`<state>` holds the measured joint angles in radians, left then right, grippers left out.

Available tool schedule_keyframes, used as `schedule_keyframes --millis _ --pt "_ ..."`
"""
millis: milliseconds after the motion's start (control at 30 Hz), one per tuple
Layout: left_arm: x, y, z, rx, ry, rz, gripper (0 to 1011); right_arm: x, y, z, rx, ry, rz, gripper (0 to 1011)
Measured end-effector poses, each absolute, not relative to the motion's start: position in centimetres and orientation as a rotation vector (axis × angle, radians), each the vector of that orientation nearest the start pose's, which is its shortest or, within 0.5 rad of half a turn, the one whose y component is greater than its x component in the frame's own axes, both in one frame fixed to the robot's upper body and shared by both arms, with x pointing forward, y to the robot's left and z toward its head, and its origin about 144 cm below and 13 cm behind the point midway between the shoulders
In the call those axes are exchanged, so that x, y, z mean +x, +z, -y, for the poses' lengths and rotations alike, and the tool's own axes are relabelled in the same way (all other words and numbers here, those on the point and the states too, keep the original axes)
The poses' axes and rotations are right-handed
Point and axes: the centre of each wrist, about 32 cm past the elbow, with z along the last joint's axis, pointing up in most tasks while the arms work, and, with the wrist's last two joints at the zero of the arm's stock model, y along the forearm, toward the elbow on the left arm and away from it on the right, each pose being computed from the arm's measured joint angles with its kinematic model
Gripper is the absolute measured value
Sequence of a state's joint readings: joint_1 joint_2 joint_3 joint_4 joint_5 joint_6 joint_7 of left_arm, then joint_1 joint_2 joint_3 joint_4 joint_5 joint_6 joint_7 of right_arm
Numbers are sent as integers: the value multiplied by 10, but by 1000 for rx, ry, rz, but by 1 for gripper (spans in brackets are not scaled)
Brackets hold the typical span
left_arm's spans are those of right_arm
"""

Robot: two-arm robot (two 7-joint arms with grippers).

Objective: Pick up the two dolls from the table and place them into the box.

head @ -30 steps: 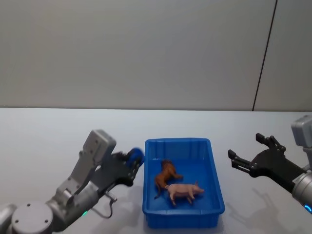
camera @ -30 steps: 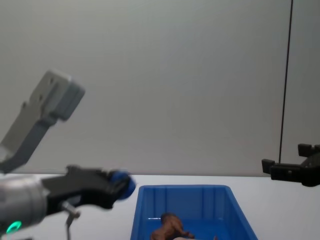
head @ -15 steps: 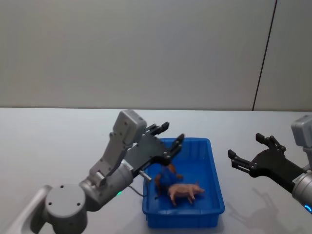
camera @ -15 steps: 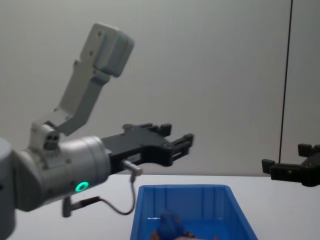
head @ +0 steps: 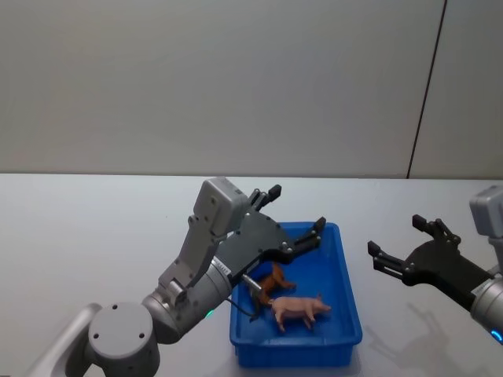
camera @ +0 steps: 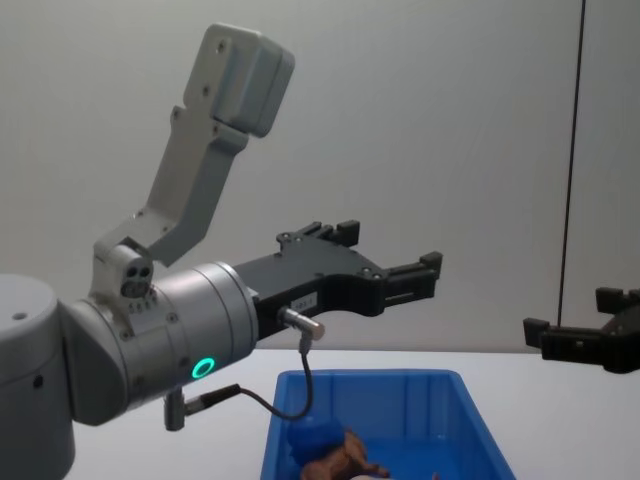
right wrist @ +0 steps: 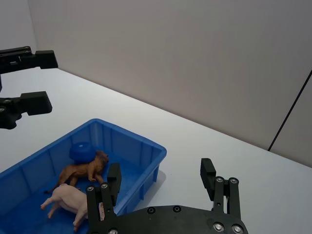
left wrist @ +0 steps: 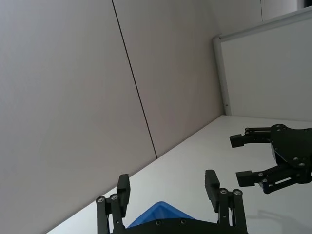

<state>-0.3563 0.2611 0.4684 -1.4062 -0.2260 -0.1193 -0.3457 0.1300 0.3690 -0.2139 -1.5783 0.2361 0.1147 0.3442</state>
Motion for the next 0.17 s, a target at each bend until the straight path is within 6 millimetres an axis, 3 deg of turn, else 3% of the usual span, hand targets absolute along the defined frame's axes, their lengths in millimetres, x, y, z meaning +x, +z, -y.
schedule_keyframes --millis 167 --pt "530 1189 -176 -26 818 239 1001 488 1182 269 -158 -1035 58 1001"
